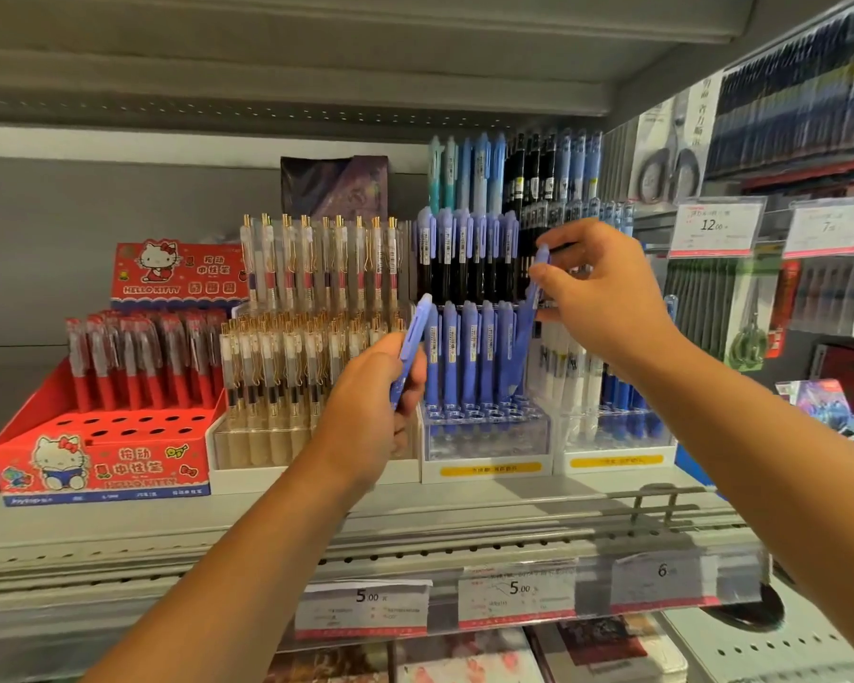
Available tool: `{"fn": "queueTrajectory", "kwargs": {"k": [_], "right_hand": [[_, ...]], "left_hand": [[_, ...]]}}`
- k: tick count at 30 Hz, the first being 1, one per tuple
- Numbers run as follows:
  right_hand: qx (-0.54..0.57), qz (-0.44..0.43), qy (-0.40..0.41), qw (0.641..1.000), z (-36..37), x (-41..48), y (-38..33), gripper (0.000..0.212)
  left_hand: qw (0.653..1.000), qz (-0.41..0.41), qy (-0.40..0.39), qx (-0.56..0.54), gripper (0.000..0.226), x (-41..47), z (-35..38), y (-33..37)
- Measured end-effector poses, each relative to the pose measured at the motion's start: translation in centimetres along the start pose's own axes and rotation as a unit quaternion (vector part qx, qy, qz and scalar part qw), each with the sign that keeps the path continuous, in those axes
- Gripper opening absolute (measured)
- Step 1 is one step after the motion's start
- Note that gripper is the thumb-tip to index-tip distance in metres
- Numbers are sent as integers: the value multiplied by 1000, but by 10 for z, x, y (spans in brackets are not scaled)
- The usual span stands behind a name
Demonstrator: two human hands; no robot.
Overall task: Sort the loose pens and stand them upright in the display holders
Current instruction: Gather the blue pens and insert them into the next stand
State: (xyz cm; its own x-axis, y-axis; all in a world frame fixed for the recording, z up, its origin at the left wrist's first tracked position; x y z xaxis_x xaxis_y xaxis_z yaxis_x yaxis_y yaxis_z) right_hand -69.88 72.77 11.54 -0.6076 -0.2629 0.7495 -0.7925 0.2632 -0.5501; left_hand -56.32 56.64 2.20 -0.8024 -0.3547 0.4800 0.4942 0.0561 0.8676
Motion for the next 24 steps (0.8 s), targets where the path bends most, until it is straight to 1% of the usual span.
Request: {"fn": "queueTrajectory", "kwargs": {"k": [3, 6, 9, 12, 14, 15, 17, 21, 24], "right_hand": [[-58, -21, -2, 998, 3, -1, 1, 14], [-79, -32, -13, 996, 11, -7, 4, 15], [-93, -40, -15, 995, 15, -10, 4, 19], [-144, -55, -21, 988, 19, -13, 3, 24], [-197, -67, -42, 977, 26, -18, 3, 23], [-230, -74, -55, 969, 30, -20, 3, 22], [-284, -85, -70, 952, 35, -23, 3, 26], [-336, -79, -74, 935, 37, -24, 4, 31], [-382, -64, -99, 917, 44, -22, 9, 45]], "left_hand": [[998, 20, 12, 54, 25, -1, -3, 4], [994, 39, 27, 94, 29, -1, -6, 6], [993, 45, 33, 104, 26, -1, -5, 4], [992, 52, 35, 111, 16, 2, -5, 2], [993, 56, 37, 102, 11, 3, -5, 2], [993, 57, 35, 92, 11, 3, -4, 2], [995, 52, 29, 76, 22, 3, -4, 0], [996, 50, 16, 69, 30, 2, 0, 1], [996, 53, 10, 73, 31, 2, 1, 1]]}}
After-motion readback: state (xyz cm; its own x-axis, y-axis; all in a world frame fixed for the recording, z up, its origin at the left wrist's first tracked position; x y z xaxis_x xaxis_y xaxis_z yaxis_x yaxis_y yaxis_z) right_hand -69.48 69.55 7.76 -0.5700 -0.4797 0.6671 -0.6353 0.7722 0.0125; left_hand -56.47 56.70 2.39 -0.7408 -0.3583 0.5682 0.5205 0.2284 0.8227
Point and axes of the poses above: each hand's wrist, its own x-axis towards the middle knuckle, its own z-axis out of the palm, y = z × x, the point moved 8 cm from there along x, towards the middle knuckle, and after that the axes turned 11 degrees about -x, right-handed, at the moved point
